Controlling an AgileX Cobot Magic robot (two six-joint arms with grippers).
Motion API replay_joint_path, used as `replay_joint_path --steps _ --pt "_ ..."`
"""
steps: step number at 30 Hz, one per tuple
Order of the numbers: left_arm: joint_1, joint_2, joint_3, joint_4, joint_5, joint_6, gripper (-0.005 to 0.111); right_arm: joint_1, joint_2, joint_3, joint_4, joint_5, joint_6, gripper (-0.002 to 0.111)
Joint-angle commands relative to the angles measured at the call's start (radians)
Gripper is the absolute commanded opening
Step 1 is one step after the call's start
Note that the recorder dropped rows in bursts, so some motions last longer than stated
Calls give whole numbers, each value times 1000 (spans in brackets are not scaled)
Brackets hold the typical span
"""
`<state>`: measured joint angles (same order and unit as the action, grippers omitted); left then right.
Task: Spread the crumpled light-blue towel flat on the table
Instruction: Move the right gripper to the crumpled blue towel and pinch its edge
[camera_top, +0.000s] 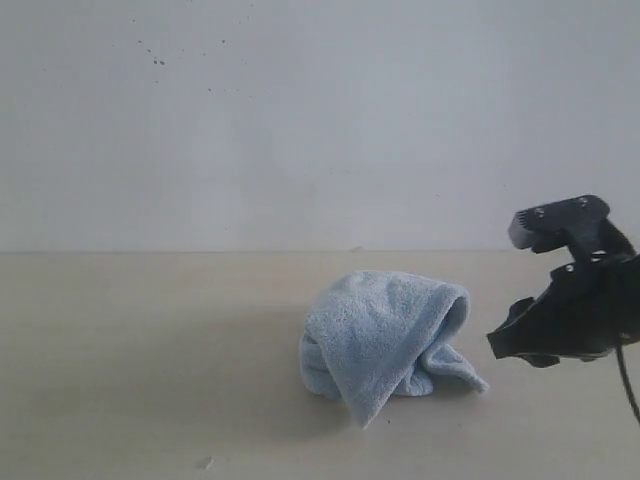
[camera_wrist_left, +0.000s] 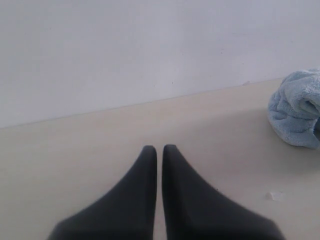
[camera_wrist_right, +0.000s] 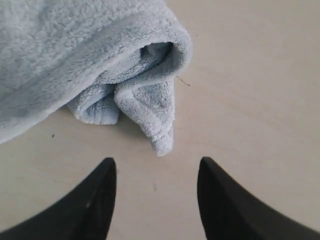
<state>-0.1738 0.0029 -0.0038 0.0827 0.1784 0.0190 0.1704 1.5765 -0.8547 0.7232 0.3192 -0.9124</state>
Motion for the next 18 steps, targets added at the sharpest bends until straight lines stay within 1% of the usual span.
replay_joint_path --steps 1,4,11,18 --pt "3 -3 4 -8 2 1 5 3 181 -122 2 26 -108 48" --pt "3 -3 4 -8 2 1 5 3 285 -198 0 78 -190 48" --pt "3 -3 4 -8 2 1 5 5 363 -228 0 80 -270 48" --pt "3 -3 4 -8 2 1 5 61 409 -229 -2 -38 -283 47"
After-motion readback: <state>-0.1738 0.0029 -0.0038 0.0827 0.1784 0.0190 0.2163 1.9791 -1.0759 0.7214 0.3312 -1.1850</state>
